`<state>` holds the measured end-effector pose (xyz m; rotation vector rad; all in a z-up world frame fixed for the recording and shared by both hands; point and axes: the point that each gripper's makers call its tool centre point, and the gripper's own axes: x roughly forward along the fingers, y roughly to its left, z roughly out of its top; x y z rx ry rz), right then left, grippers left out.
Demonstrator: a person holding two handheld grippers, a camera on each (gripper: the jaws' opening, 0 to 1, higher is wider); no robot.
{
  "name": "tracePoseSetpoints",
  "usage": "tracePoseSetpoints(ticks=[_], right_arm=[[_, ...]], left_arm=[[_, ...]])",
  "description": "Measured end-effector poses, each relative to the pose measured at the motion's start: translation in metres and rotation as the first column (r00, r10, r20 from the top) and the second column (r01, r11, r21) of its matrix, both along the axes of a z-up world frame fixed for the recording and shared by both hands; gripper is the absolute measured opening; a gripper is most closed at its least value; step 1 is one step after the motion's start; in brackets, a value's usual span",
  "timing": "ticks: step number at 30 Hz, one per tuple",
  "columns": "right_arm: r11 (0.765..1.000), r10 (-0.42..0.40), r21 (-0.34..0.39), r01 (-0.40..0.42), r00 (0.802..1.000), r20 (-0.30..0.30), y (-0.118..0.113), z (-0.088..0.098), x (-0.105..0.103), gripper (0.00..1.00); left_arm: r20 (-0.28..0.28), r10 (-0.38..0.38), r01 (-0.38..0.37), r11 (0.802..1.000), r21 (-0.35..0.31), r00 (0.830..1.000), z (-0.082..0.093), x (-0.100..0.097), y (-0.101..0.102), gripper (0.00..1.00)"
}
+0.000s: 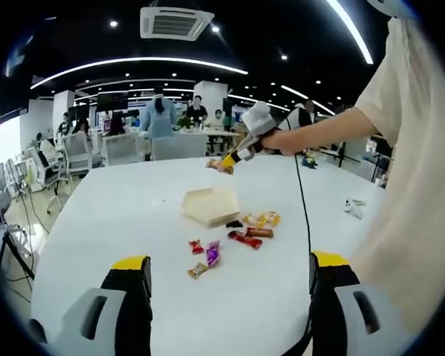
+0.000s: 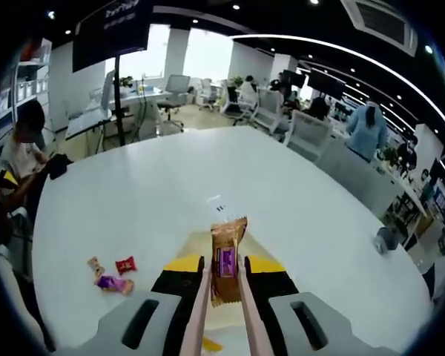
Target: Place the target food into the container with the food tongs after gripping and lifting it, then release it inside without dropping or visibly crushing the food.
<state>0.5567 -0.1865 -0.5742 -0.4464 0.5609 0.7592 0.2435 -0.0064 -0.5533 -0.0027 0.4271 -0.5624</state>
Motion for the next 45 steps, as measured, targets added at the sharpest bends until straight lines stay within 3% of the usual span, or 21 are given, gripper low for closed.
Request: tracePoseSetpoints(ticks=[45], right_arm=[[1.000, -0.010, -0.003, 0.010, 1.000, 0.000, -0.0035, 0.0030, 0.0063, 0.21]], left_arm=[[-0.001, 0.021, -0.021, 0.999, -0.038, 1.000, 0.0007, -0.0063, -0.0014, 0.86]])
